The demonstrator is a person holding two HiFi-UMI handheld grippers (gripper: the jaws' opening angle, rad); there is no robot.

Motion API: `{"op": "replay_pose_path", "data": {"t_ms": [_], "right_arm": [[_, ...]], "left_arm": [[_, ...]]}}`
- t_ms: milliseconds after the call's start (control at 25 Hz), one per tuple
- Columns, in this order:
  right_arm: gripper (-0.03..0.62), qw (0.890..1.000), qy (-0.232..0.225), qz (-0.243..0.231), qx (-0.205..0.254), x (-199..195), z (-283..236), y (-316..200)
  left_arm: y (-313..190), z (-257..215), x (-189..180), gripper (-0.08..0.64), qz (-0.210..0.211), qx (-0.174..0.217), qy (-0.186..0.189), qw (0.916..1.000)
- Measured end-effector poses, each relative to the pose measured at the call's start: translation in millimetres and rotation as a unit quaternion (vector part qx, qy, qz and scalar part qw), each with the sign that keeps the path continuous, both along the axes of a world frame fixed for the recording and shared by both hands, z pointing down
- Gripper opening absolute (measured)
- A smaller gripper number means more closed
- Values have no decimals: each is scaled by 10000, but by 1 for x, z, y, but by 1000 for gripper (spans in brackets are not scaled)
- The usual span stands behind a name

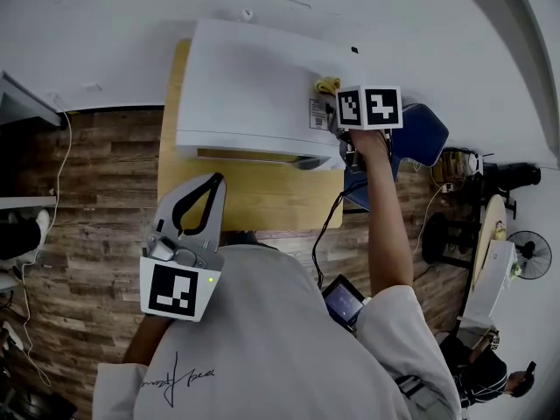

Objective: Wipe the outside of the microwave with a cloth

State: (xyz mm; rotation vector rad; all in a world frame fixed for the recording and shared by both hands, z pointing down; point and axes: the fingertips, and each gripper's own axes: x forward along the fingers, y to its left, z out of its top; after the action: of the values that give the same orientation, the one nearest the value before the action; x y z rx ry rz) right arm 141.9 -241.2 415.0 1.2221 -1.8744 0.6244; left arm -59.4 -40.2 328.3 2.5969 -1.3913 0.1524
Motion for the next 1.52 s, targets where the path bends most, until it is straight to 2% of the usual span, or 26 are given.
{"op": "replay_pose_path", "data": {"t_ms": [560,840,1240,1400,1520], "right_arm": [[117,9986,-314,-420,-27,-73,3,2],[117,9963,-440,-729,-85,-115,3,3],[117,9909,-594,-1205,-105,-183,4,4],[117,9878,-636,-1416,-111,-210,3,7],[117,9851,-697,-1564,-135,-229,3,8]], "left_arm": [[4,2,-16,-6,-68,24,-51,10000],[5,0,-25,-6,-49,133,-231,9996],[7,3,-49,-6,-361,73,-112,9993],[9,-3,-60,-6,-623,50,87,9980],[9,-2,-67,-6,-687,54,38,9976]]}}
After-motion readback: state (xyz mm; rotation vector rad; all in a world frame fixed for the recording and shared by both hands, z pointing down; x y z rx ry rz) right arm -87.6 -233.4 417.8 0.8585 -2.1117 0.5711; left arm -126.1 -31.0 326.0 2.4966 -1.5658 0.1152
